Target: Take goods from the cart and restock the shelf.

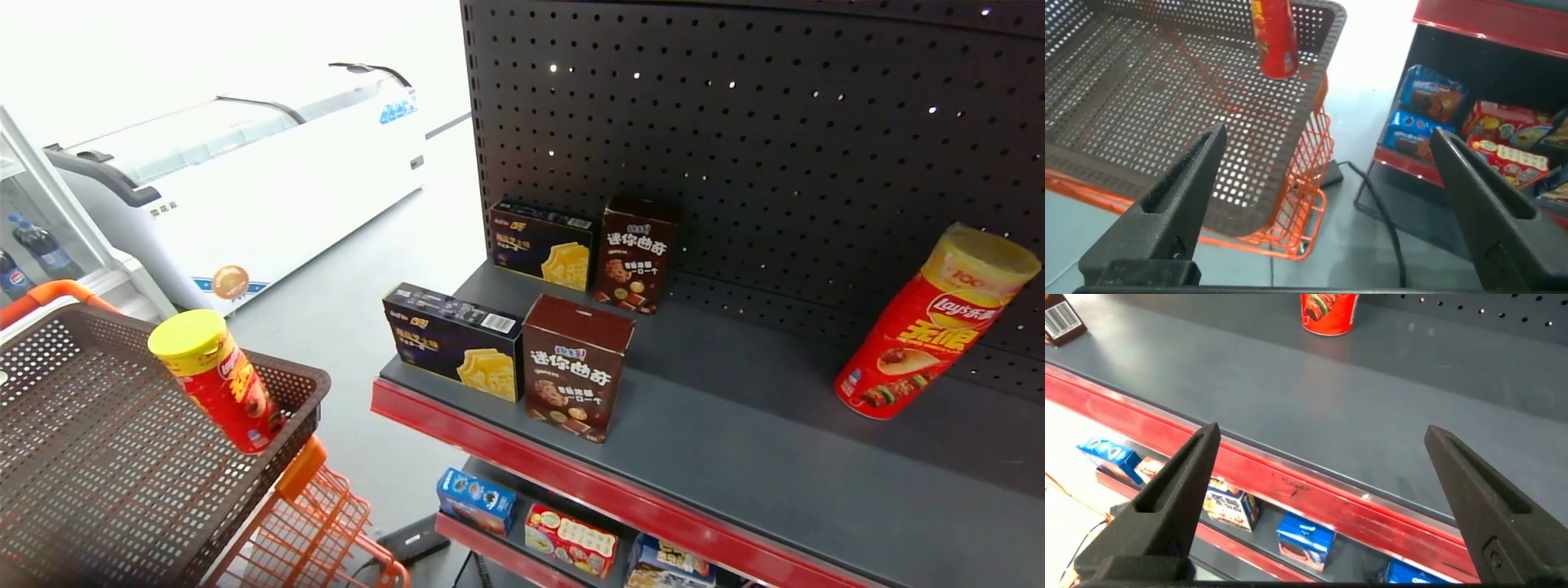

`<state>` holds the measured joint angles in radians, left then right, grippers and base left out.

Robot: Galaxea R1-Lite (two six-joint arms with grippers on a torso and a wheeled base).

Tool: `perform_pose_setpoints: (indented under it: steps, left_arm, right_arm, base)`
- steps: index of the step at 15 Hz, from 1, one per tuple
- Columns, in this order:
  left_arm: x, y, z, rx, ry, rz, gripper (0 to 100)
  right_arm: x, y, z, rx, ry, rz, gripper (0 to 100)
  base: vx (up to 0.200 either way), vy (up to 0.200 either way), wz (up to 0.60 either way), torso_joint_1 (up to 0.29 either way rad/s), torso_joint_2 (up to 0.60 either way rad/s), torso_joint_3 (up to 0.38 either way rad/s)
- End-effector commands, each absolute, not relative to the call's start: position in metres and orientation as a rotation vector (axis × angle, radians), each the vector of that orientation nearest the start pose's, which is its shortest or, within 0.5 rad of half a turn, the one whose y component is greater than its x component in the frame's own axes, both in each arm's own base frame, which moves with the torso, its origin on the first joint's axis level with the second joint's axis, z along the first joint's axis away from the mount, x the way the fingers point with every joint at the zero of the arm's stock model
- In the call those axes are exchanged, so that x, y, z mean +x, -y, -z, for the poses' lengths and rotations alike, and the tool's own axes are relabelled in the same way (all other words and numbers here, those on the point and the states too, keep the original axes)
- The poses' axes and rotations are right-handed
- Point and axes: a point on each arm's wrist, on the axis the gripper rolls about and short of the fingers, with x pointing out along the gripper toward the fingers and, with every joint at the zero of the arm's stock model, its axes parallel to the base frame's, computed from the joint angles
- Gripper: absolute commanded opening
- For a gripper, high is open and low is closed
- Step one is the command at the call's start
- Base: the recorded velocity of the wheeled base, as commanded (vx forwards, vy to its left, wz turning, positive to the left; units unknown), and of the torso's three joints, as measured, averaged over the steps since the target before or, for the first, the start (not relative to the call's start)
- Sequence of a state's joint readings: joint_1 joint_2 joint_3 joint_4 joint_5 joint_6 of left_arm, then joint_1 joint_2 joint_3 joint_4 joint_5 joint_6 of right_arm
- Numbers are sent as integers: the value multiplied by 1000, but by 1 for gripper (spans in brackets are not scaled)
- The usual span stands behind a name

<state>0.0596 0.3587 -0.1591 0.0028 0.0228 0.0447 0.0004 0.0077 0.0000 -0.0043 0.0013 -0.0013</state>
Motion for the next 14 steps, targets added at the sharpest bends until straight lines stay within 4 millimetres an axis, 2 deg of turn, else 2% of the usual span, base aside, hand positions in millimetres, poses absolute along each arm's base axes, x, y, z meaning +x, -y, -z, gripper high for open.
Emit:
perform_pose_setpoints:
  steps: [1,4,5,6,8,9,11,14]
  left_arm:
    - [57,-9,-153,32,-397,-171,100]
    - [102,-19,-150,30,-414,-214,100]
    - [130,-29,-146,30,-378,-274,100]
    - [149,-34,-144,31,-341,-281,100]
    - [175,-39,-140,37,-289,-280,100]
    - [193,-44,-130,71,-280,-287,100]
    - [208,-45,-121,87,-245,-281,100]
    - [214,-42,-106,91,-246,-264,100]
  right_arm:
    - [-22,0,-76,-2,-3,-3,100]
    - [-22,0,-76,-2,-5,-3,100]
    - [-22,0,-76,-2,-5,-3,100]
    - [-22,0,-76,-2,-5,-3,100]
    - [-22,0,-76,-2,-5,-3,100]
    - [-22,0,-76,-2,-5,-3,100]
    - [-22,0,-76,-2,-5,-3,100]
    - [-22,0,-76,-2,-5,-2,100]
  base:
    - [0,0,0,0,0,0]
    - [0,0,0,0,0,0]
    - [0,0,0,0,0,0]
    - [0,0,0,0,0,0]
    - [0,0,0,0,0,0]
    - [0,0,0,0,0,0]
    - [0,0,0,0,0,0]
    - [0,0,0,0,0,0]
